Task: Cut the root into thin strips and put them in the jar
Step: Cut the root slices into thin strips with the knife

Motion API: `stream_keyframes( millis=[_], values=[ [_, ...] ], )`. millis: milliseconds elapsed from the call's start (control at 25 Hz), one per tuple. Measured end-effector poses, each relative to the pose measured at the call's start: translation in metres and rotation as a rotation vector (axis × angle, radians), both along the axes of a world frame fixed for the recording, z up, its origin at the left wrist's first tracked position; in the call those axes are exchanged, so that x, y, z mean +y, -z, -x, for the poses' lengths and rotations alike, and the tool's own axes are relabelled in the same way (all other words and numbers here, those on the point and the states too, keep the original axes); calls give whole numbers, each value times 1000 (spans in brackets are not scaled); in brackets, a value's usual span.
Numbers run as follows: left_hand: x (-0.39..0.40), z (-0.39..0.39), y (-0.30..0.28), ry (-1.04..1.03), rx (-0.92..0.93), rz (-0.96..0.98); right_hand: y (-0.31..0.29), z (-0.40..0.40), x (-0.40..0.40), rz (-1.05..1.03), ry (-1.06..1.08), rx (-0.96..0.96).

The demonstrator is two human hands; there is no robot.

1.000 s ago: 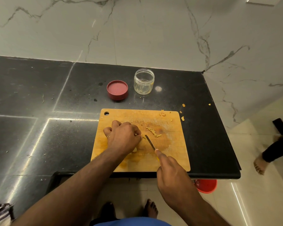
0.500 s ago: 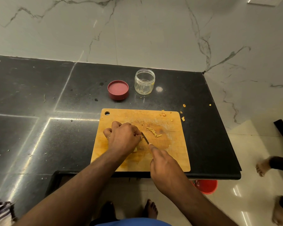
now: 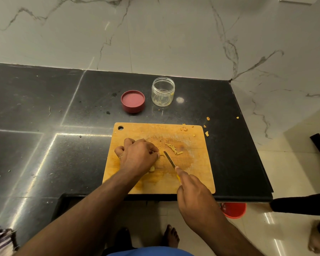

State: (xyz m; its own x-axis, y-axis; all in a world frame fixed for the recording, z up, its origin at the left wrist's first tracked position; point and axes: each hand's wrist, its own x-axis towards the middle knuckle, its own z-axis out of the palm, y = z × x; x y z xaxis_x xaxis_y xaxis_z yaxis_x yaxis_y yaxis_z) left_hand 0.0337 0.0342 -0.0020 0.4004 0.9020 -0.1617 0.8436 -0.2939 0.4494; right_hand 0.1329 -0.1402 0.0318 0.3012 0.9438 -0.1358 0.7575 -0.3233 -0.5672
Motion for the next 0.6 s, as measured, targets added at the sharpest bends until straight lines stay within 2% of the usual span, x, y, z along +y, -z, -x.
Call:
stream_keyframes(
  millis=[360,600],
  values=[
    [-1,-2,-1,-22,12,-16,10,4,24,41,-44,-32],
    [-1,-2,-2,-23,11,-22,8,4,8,38,-57,-16]
  ],
)
